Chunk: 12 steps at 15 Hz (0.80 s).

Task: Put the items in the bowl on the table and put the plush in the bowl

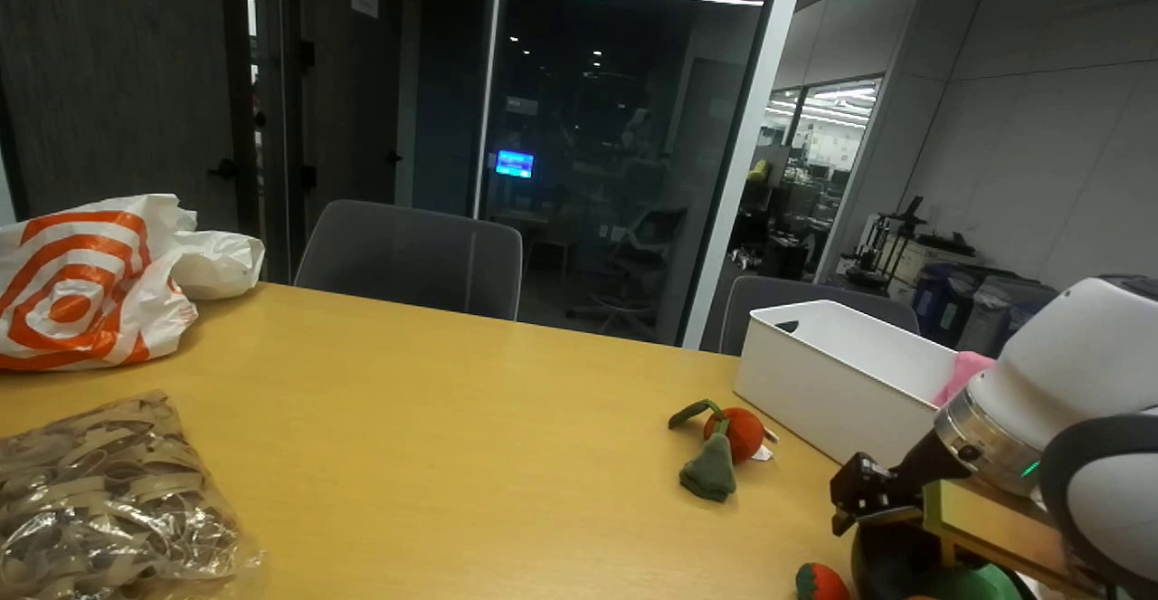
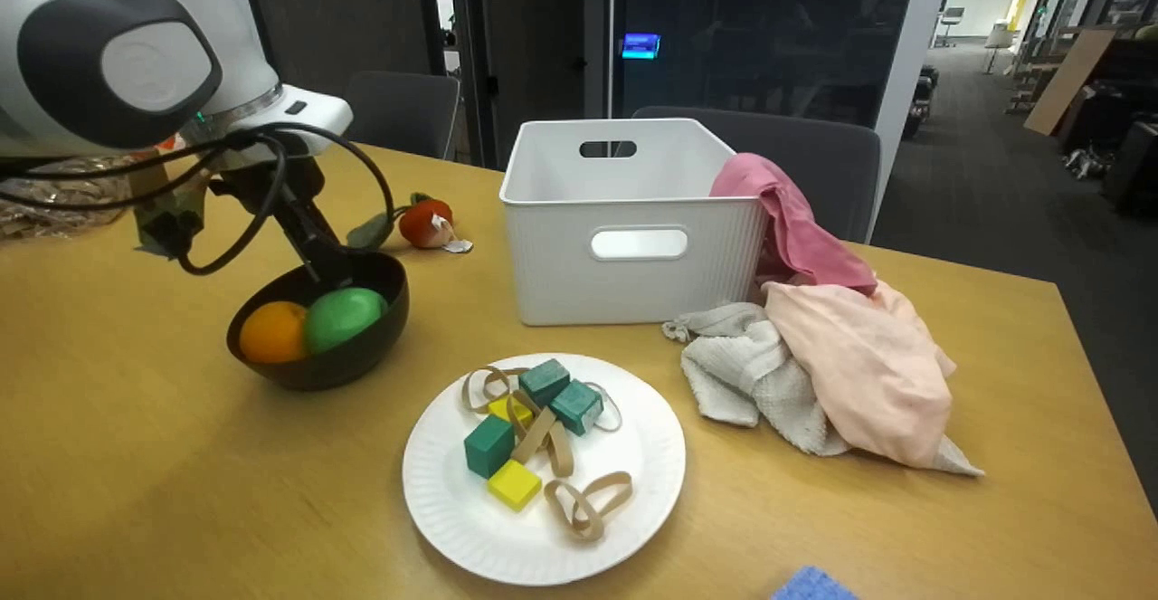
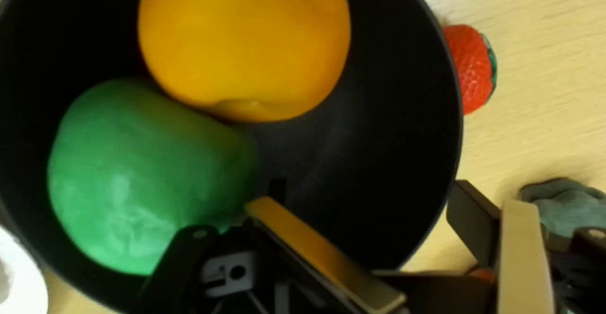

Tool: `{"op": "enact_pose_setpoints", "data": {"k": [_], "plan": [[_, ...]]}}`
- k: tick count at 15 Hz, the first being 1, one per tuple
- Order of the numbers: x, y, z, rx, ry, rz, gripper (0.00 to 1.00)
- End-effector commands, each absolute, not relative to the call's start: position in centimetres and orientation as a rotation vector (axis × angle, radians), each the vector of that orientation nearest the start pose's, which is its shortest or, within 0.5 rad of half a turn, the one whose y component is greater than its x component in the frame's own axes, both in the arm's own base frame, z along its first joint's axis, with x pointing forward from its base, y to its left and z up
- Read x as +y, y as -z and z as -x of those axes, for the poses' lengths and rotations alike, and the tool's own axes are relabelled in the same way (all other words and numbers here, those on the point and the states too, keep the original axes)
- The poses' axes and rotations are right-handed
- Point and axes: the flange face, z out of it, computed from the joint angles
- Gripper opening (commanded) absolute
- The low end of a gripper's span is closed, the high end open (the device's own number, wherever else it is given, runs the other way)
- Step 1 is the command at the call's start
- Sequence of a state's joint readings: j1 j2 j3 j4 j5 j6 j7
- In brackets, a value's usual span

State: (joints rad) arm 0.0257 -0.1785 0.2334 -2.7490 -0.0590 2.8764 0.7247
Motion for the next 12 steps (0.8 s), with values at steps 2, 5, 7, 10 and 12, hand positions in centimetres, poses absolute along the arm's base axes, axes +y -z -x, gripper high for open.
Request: {"op": "enact_pose_setpoints", "data": {"k": [2,5,7,10,12], "plan": [[9.1,-35.1,-40.5,0.655,0.504,2.892,1.00],[7.3,-37.0,-39.5,0.705,0.412,2.819,1.00],[6.3,-37.9,-38.6,0.705,0.311,2.794,1.00],[5.0,-38.8,-37.6,0.711,0.217,2.815,1.00],[5.1,-38.5,-37.3,0.716,0.166,2.849,1.00]]}}
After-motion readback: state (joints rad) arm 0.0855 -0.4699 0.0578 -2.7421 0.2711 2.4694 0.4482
